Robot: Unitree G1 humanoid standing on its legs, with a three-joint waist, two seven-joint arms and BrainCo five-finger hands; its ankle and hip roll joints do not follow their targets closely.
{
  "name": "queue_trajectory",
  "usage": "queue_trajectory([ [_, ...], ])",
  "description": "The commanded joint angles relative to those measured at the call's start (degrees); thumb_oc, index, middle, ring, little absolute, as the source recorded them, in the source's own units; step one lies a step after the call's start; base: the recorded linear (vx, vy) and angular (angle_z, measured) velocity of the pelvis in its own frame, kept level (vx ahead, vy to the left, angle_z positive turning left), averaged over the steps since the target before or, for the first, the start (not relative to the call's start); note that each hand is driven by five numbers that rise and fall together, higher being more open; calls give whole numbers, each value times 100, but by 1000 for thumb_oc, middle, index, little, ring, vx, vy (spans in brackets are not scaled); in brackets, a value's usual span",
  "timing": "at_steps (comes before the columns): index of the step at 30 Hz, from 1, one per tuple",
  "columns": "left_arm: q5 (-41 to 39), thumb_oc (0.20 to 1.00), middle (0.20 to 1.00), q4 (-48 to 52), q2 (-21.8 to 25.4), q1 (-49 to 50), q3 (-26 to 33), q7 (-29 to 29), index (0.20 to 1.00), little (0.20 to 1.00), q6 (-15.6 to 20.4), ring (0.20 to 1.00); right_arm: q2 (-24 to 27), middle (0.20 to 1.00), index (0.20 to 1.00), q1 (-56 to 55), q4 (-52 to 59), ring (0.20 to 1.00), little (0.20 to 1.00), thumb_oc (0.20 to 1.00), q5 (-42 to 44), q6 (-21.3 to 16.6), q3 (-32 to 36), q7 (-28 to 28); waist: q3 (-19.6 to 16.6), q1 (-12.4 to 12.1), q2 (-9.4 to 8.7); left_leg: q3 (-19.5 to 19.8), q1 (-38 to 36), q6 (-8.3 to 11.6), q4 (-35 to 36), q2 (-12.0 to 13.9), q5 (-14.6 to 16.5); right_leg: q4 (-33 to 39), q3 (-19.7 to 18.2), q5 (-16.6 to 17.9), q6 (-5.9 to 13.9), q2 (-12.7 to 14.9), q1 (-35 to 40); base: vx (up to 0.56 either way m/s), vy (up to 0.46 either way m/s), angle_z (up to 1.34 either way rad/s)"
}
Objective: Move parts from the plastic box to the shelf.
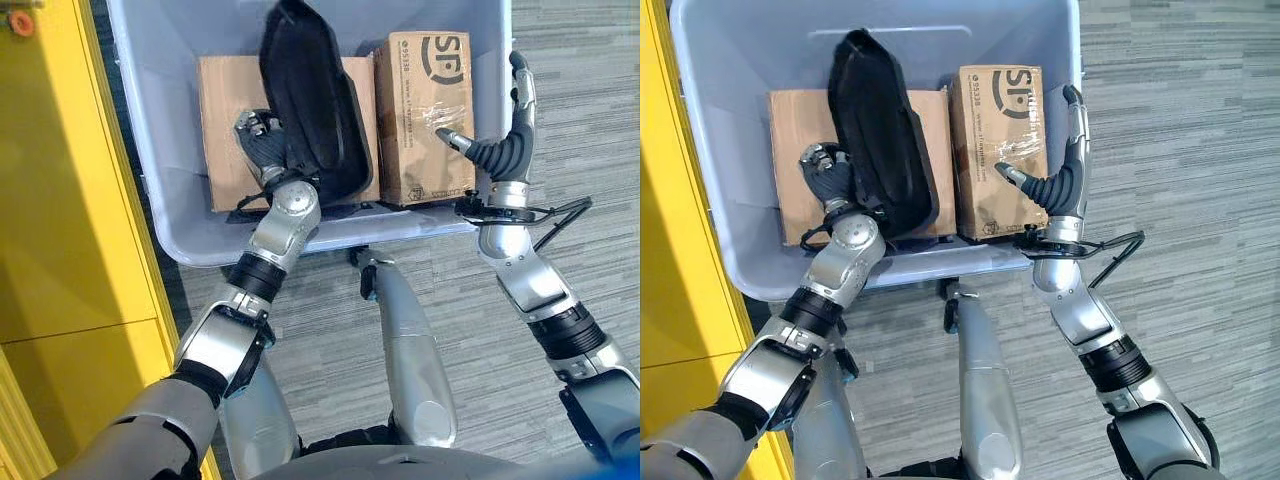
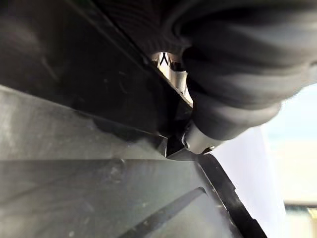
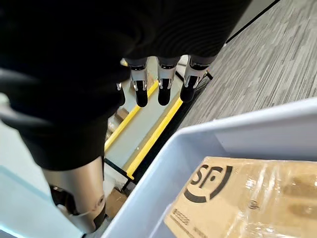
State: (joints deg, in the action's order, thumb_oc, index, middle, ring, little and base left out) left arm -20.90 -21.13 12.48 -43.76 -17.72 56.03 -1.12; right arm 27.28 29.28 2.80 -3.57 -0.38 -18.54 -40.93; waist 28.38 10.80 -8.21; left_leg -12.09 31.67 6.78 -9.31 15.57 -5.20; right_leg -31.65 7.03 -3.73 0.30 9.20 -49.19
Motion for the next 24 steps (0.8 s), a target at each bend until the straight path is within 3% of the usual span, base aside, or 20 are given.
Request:
queue_trajectory([
  [1,630,200,200,706,-352,303,99,-242,200,200,423,200,97,1000,1000,-38,209,1000,1000,1000,-52,-381,184,48,142,24,241,-116,-67,125,-443,114,44,526,158,-109,264,-473,927,11,137,-2],
  [8,1262,200,200,2102,289,602,455,-517,200,200,675,200,31,1000,1000,-287,34,1000,1000,1000,-56,-424,131,150,142,-205,533,-127,-959,-4,-559,189,3,200,266,-527,70,-445,1857,-3,82,-1],
  [15,1804,200,200,2861,601,665,594,-591,200,200,561,200,-97,1000,1000,-425,-50,1000,1000,1000,125,-392,-83,535,-7,-295,674,119,-1473,-21,-721,143,-75,-90,307,-866,-77,-423,2489,65,-29,-8],
  [17,1707,200,200,3092,592,1049,595,-587,200,200,508,200,-220,1000,1000,-589,-52,1000,1000,1000,358,-193,-344,820,-164,-374,797,193,-1666,-8,-450,161,-316,-32,386,-959,-96,-376,2804,122,-107,9],
  [18,1596,200,200,3203,558,1430,555,-823,200,200,597,200,-271,1000,1000,-792,-14,1000,1000,1000,409,-164,-445,835,-212,-443,881,-39,-1649,86,-129,290,-708,285,680,-943,-76,-293,3154,-48,-248,55],
  [19,1432,200,200,3174,572,1635,468,-1068,200,200,715,200,-315,1000,1000,-926,-59,1000,1000,1000,508,-183,-532,784,-216,-467,910,-326,-1633,101,-212,347,-729,524,989,-908,-106,-201,3422,-131,-264,99],
  [20,1370,200,200,3152,594,1734,440,-1169,200,200,787,200,-330,1000,1000,-950,-147,1000,1000,1000,503,-260,-544,778,-231,-480,912,-425,-1692,34,-297,283,-537,561,1074,-891,-102,-156,3443,-202,-211,166],
  [21,1328,200,200,3156,649,1934,345,-1354,200,200,862,200,-259,1000,1000,-1025,-182,1000,1000,1000,682,-322,-517,802,-312,-487,877,-680,-1958,-2,-469,76,-68,753,1242,-895,-25,-36,3555,-211,-139,173],
  [24,1447,200,200,3277,685,2144,190,-1631,200,200,914,200,-163,1000,1000,-1203,-122,1000,1000,1000,1001,-468,-406,744,-349,-474,828,-1021,-2092,-39,-1182,-34,288,1320,1500,-696,-61,-87,3806,-276,-174,101],
])
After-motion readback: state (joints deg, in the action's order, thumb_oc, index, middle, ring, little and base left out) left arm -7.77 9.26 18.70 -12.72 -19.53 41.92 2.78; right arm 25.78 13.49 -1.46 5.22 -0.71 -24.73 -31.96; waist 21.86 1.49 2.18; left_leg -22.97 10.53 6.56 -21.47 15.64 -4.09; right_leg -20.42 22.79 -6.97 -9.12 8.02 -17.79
